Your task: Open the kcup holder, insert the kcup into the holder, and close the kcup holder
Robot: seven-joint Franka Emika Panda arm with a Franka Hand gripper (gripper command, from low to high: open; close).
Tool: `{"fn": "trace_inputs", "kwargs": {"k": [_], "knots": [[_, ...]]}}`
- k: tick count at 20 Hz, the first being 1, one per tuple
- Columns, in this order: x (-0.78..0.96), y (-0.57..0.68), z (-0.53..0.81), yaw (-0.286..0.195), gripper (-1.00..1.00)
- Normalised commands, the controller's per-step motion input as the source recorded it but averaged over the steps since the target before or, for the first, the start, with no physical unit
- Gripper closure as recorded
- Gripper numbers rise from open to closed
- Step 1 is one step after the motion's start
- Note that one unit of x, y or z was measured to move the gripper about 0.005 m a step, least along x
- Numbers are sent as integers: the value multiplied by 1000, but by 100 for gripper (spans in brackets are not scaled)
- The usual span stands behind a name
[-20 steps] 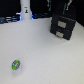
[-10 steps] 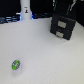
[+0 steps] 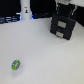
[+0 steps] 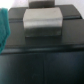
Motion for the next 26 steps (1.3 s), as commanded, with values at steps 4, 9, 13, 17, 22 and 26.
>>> {"fn": "trace_inputs", "kwargs": {"k": [4,9,13,17,22,26], "knots": [[-114,291,-415,-52,-100],[-220,154,-456,-33,-100],[-328,45,-417,-24,-100],[-332,42,-331,-26,-100],[-196,12,-73,-30,100],[43,-28,-6,-12,100]]}}
